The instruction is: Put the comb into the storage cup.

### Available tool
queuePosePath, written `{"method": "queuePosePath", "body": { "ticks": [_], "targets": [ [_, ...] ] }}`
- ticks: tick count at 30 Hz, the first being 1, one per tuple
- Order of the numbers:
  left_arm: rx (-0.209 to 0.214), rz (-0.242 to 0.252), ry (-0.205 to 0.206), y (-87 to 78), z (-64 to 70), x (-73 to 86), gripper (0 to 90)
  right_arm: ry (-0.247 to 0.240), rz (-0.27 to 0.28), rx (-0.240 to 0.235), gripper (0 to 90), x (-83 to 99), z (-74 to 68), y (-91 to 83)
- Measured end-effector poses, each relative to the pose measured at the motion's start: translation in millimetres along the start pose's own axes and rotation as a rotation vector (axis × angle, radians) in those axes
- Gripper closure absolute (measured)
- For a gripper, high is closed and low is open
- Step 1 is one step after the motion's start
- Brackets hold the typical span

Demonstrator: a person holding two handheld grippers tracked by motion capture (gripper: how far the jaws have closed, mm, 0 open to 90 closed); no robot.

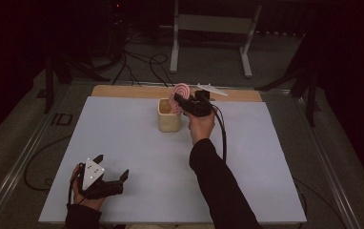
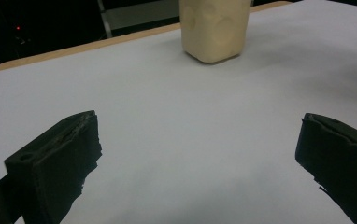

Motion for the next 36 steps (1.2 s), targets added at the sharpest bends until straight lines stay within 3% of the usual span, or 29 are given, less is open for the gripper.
{"method": "queuePosePath", "body": {
  "ticks": [7,10,19,27,32,36],
  "targets": [
    [0.000,-0.006,0.010,1.3,1.9,0.4,0.6,-0.046,-0.040,0.025,39.7,-1.0,5.6,-7.4],
    [0.000,-0.008,0.016,1.3,2.3,0.4,0.6,-0.054,-0.056,0.018,37.2,1.3,4.9,-8.9],
    [-0.003,-0.014,0.025,2.7,3.9,0.8,1.1,-0.137,-0.112,0.014,31.1,13.6,0.0,-13.5],
    [-0.002,-0.013,0.027,3.1,4.8,0.7,1.1,-0.131,-0.141,0.012,27.3,20.4,1.3,-16.7],
    [-0.001,-0.013,0.027,3.5,5.2,0.7,1.1,-0.166,-0.163,0.013,24.0,26.0,3.5,-21.5],
    [0.000,-0.015,0.031,3.7,5.3,0.8,1.1,-0.166,-0.163,-0.006,23.4,27.6,2.6,-26.0]
  ]
}}
Point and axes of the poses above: each handheld gripper's, and its own axes: y roughly forward along the jaws, x roughly out of its underside, z roughly to its right, the point moved 5 cm from there along y, roughly forward along the jaws, and after that the axes turned 3 degrees about -y, right-handed, at the moved point
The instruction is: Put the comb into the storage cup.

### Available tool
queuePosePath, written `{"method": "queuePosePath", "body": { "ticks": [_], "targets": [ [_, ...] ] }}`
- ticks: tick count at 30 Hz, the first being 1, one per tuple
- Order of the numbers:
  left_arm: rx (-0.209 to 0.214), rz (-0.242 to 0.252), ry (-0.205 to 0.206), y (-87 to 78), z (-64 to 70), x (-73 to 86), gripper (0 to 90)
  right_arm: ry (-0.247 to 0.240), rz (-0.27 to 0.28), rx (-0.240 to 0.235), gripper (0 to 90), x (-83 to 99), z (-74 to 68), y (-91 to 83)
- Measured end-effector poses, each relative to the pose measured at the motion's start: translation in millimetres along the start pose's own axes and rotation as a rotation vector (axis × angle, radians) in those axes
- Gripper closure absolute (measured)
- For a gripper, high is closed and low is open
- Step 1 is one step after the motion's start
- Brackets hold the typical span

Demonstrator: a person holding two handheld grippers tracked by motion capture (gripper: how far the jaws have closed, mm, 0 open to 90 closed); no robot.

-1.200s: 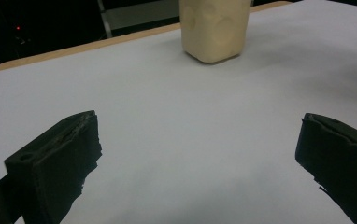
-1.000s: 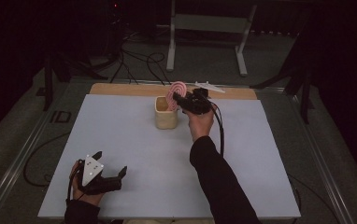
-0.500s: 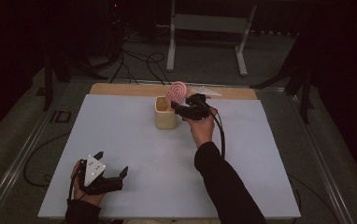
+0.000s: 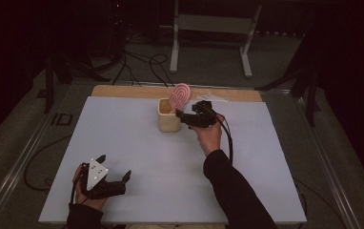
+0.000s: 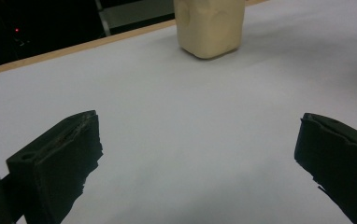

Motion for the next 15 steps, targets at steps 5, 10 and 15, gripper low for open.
{"method": "queuePosePath", "body": {
  "ticks": [5,10,15],
  "targets": [
    [0.000,0.000,0.001,0.3,0.5,0.0,1.1,-0.004,0.000,-0.014,21.9,5.2,-0.1,-4.1],
    [0.001,-0.002,0.002,0.4,0.4,0.1,1.1,-0.004,0.008,-0.026,19.4,13.4,1.0,-9.2],
    [0.001,-0.002,0.003,0.9,1.1,0.0,1.1,0.001,0.004,-0.028,17.2,20.6,3.1,-13.4]
  ]
}}
Point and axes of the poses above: each handheld gripper's, and its own axes: y roughly forward along the jaws, x roughly out of its underside, z roughly to its right, the point moved 5 cm from there along y, roughly forward along the jaws, and after that the axes turned 3 degrees about -y, right-handed, at the moved point
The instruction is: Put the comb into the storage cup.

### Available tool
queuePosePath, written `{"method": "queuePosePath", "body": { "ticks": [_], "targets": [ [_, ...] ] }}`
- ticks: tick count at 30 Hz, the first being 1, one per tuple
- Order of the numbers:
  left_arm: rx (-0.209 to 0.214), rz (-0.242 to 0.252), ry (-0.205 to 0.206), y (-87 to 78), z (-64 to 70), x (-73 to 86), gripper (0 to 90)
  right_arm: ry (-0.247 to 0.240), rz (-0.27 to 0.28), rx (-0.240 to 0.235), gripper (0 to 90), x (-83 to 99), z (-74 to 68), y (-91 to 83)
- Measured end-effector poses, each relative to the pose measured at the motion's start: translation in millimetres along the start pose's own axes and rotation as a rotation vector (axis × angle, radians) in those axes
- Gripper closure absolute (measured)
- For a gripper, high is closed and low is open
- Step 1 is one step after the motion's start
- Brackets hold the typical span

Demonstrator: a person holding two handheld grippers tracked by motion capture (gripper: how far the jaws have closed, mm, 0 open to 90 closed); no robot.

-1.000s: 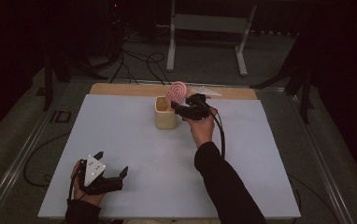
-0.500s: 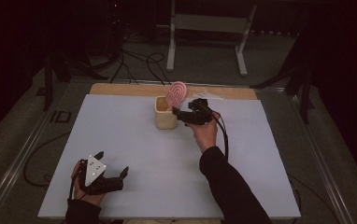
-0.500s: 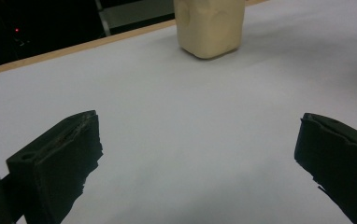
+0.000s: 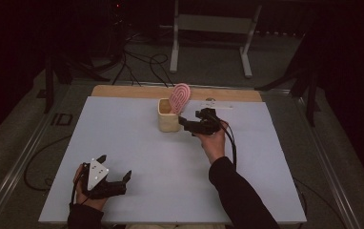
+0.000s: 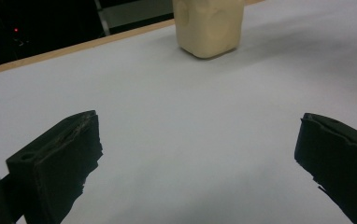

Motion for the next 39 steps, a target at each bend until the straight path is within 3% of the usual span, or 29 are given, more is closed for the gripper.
{"method": "queuePosePath", "body": {
  "ticks": [14,24,39],
  "targets": [
    [-0.001,-0.015,0.005,2.4,1.3,1.2,0.7,-0.008,-0.015,-0.024,13.3,26.2,-1.3,-27.0],
    [-0.005,-0.019,0.010,2.8,2.1,1.3,0.6,-0.032,-0.018,0.002,11.9,31.4,-0.2,-55.1],
    [-0.010,-0.017,0.006,3.1,1.5,1.3,0.5,-0.040,0.000,0.003,11.8,65.0,8.5,-97.2]
  ]
}}
Point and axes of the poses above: each handheld gripper's, and its own axes: y roughly forward along the jaws, x roughly out of its underside, z roughly to its right, the point moved 5 cm from there along y, roughly forward along the jaws, and after that the axes turned 3 degrees about -y, right-handed, at the moved point
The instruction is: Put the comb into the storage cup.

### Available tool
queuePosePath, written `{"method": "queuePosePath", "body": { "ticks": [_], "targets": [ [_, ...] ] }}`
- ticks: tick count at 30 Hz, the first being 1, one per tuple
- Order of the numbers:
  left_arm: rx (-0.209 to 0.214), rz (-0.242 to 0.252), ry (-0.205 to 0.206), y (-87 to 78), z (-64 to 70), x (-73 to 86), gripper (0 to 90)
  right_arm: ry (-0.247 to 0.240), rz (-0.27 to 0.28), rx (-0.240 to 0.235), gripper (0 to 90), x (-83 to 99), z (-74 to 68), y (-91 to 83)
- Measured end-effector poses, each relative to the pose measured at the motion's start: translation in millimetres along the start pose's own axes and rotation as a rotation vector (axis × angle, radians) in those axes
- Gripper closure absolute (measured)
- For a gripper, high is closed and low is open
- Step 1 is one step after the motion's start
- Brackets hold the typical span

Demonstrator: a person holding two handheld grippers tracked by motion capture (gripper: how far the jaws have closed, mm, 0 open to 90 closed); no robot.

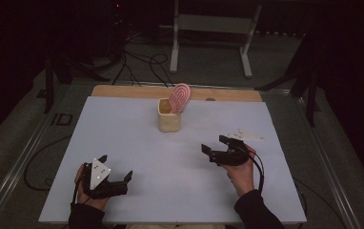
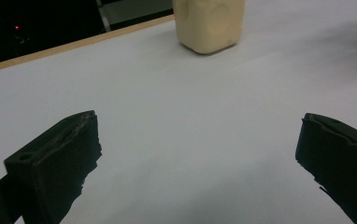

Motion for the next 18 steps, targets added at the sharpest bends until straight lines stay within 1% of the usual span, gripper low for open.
{"method": "queuePosePath", "body": {
  "ticks": [3,4,6,10,11,12,13,14,15,16,18],
  "targets": [
    [-0.001,-0.002,0.000,0.2,-0.6,0.2,0.5,-0.010,0.022,-0.002,11.9,5.7,1.2,-10.1],
    [-0.001,-0.002,-0.001,0.2,-0.9,0.2,0.5,-0.011,0.018,-0.011,11.9,8.7,1.5,-13.0],
    [-0.001,-0.001,-0.002,0.3,-1.0,0.2,0.5,-0.020,0.025,-0.010,11.9,15.0,2.8,-19.3],
    [-0.003,0.000,-0.005,0.4,-2.3,0.4,0.5,-0.044,0.040,0.005,11.9,27.6,5.7,-32.2],
    [-0.003,0.000,-0.005,0.4,-2.3,0.4,0.5,-0.044,0.040,0.005,11.9,27.6,5.7,-32.2],
    [-0.005,-0.001,-0.010,0.8,-2.9,0.4,0.5,-0.066,0.041,0.017,12.0,33.8,7.4,-37.6],
    [-0.005,-0.001,-0.010,0.8,-2.9,0.4,0.5,-0.066,0.041,0.017,12.0,33.8,7.4,-37.6],
    [-0.006,0.002,-0.009,0.7,-3.1,-0.2,0.5,-0.082,0.034,0.032,12.0,38.9,8.3,-41.4],
    [-0.006,0.002,-0.009,0.7,-3.1,-0.2,0.5,-0.082,0.034,0.032,12.0,38.9,8.3,-41.4],
    [-0.005,0.003,-0.007,0.0,-3.1,-0.8,0.5,-0.096,0.041,0.044,12.2,42.7,9.4,-45.5],
    [-0.004,0.008,-0.007,-0.3,-3.1,-1.2,0.5,-0.098,0.045,0.046,12.2,46.4,10.0,-49.1]
  ]
}}
Point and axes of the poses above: each handheld gripper's, and its own axes: y roughly forward along the jaws, x roughly out of its underside, z roughly to its right, the point moved 5 cm from there along y, roughly forward along the jaws, and after that the axes turned 3 degrees about -y, right-handed, at the moved point
